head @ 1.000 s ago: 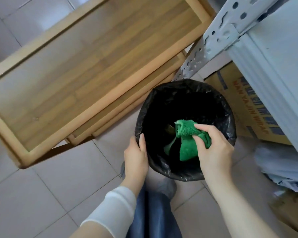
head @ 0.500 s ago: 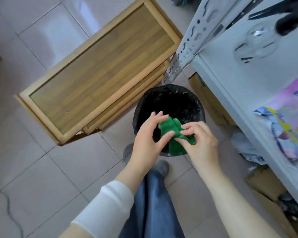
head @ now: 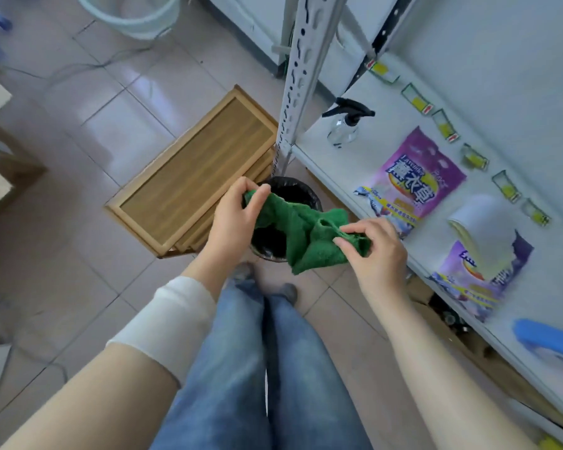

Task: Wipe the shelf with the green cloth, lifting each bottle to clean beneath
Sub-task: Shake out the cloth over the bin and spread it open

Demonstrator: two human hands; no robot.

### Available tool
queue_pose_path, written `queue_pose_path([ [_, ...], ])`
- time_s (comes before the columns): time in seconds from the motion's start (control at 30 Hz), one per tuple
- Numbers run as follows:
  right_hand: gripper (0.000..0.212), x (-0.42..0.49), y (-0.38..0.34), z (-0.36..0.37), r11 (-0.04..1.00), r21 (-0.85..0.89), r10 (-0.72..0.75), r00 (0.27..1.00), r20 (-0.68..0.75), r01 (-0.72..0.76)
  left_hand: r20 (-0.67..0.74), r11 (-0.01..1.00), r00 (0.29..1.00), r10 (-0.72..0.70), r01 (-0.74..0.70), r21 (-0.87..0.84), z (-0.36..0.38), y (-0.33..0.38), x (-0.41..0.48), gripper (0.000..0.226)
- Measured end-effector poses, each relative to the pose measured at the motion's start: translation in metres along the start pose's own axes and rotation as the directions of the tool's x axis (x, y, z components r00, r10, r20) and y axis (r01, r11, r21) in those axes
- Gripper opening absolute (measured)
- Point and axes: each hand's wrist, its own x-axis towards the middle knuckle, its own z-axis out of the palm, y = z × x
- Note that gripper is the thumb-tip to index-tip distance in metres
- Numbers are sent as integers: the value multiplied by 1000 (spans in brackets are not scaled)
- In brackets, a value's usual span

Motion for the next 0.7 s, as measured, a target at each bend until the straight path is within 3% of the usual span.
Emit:
queue_pose_path([
  [0.17, 11, -13, -38, -49, 976, 135, 181, 981, -76, -170, -43, 994, 993, 111, -111, 10, -41, 73, -10, 23],
  [0.33, 26, -8, -103, -98, 958, 281, 108, 983, -149, -63, -10, 992, 992, 129, -129, -4, -81, 127, -17, 24],
  [0.43, 24, 10, -141, -124, 927, 374, 81, 988, -135, -25, 38, 992, 992, 123, -123, 15, -98, 142, -20, 26],
  [0.5, 16, 24, -161, -142, 876, 483, 102, 983, -149, -18, 70, 998, 996, 52, -49, -43, -109, 155, -17, 28],
  [0.57, 13, 36, -169, -155, 833, 549, 188, 969, -161, -70, 163, 970, 983, -79, 114, -215, -119, 168, -13, 29],
  [0.63, 13, 44, -170, -165, 771, 617, 309, 940, -147, -157, 312, 911, 939, -141, 247, -332, -128, 182, -14, 33],
  [0.7, 13, 44, -173, -170, 692, 678, 400, 913, -76, -247, 438, 880, 885, -156, 326, -346, -131, 193, -18, 42],
])
